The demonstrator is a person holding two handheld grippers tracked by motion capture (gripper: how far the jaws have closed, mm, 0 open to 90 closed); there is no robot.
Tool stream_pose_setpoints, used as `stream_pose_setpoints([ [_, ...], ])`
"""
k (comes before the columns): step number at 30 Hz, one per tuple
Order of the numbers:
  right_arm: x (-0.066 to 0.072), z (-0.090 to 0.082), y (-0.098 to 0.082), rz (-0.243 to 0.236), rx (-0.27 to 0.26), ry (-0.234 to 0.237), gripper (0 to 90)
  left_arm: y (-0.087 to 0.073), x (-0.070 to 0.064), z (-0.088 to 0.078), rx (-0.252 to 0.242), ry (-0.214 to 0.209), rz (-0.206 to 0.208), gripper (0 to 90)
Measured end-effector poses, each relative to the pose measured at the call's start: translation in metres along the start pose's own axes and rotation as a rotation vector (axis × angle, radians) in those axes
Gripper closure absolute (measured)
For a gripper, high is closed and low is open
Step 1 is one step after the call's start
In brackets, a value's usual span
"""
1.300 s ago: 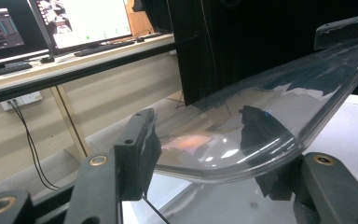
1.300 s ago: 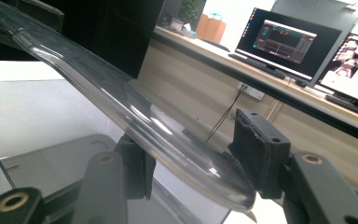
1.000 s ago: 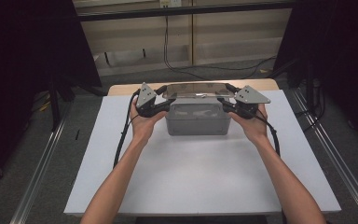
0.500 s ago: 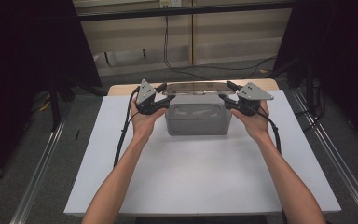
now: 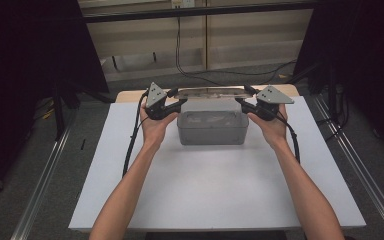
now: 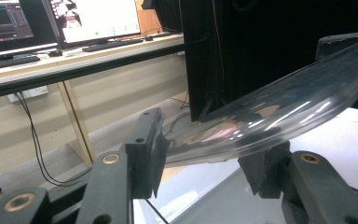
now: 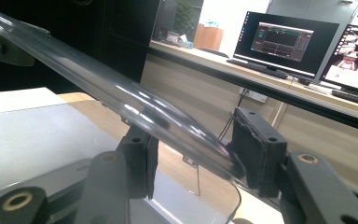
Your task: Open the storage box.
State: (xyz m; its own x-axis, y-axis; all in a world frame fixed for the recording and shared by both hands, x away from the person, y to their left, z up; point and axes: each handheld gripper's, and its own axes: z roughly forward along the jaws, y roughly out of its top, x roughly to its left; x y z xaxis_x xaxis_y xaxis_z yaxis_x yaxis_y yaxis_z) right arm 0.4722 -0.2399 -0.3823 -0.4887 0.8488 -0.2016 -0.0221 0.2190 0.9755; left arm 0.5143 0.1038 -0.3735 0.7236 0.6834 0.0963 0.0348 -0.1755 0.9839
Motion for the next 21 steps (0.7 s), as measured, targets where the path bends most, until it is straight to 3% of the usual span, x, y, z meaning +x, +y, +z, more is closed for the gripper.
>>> stream_pose_setpoints([
  [21, -0.013, 0.011, 0.006, 0.012, 0.012, 0.004, 54.8, 0.000, 0.013, 0.015, 0.006, 0.018, -0.025, 56.6],
])
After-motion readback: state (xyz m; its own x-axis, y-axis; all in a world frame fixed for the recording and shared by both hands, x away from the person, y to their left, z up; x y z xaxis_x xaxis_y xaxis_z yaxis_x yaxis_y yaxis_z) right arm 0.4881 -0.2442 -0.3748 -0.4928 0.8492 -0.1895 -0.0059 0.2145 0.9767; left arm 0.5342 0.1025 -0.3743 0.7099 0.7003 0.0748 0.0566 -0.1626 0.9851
